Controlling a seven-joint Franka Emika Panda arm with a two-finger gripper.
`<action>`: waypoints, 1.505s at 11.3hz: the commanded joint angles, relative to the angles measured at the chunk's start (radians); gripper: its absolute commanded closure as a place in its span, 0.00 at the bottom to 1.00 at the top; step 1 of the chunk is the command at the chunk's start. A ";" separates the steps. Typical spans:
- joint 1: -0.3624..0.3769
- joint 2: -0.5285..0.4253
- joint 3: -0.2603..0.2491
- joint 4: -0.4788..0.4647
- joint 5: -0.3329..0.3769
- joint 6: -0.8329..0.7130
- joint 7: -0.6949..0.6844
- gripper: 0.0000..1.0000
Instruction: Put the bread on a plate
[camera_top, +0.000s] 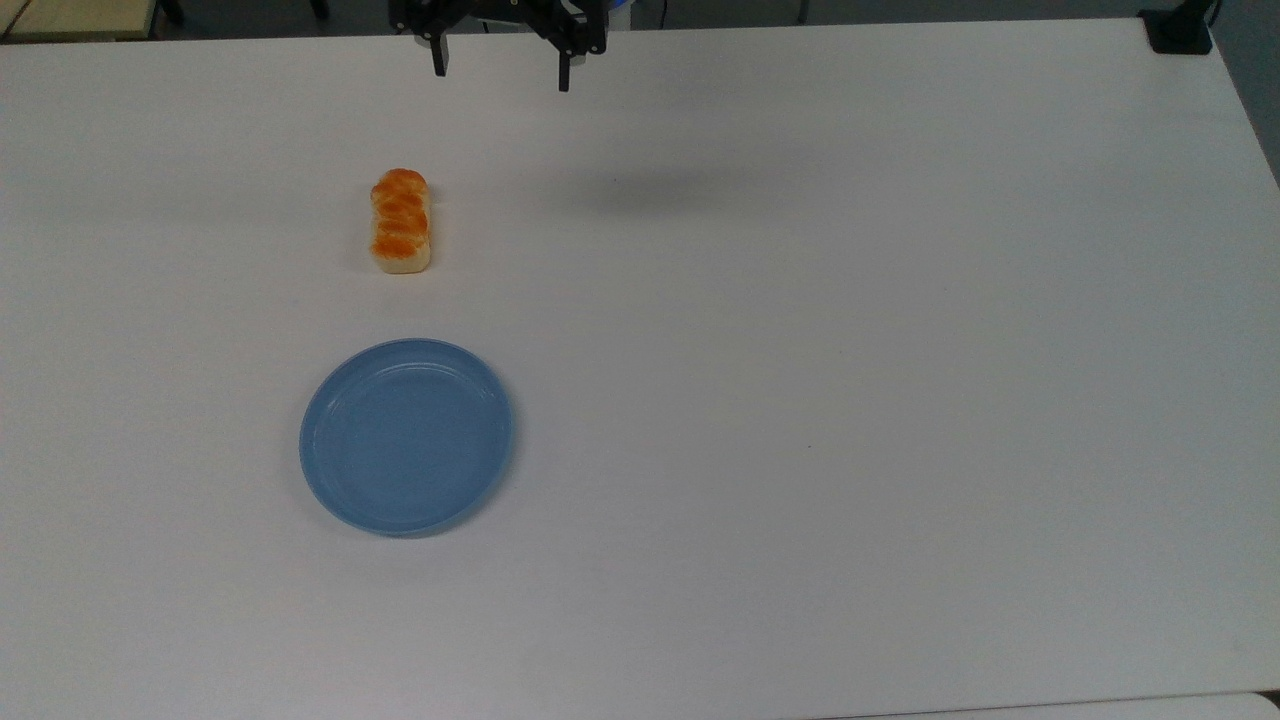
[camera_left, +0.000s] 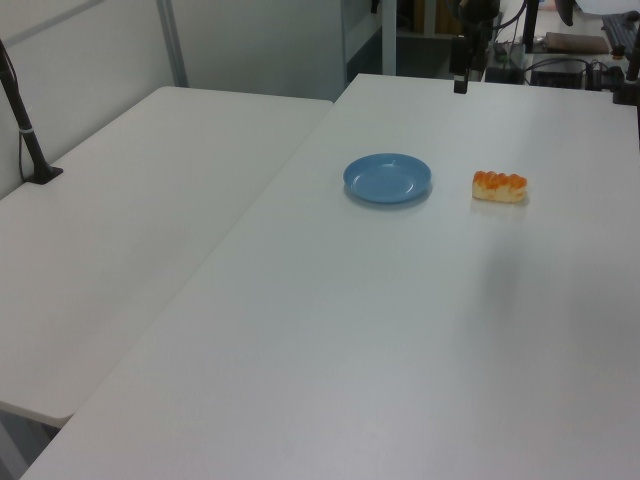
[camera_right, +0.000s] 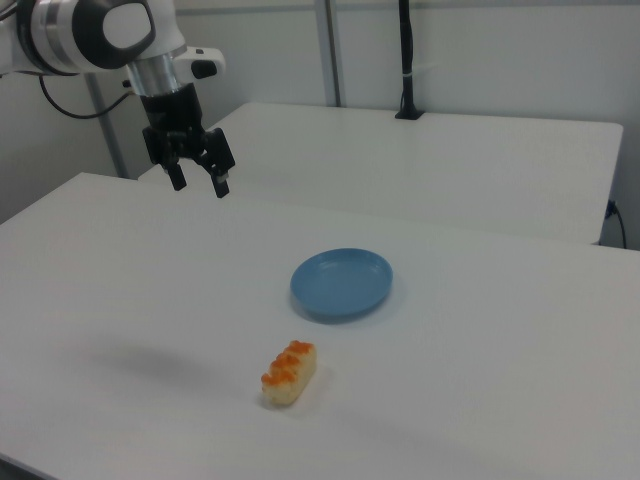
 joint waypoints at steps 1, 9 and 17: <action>-0.057 -0.090 0.001 -0.150 0.016 0.042 -0.131 0.00; -0.218 0.011 -0.008 -0.548 -0.001 0.483 -0.380 0.00; -0.263 0.125 -0.008 -0.564 -0.006 0.603 -0.402 0.17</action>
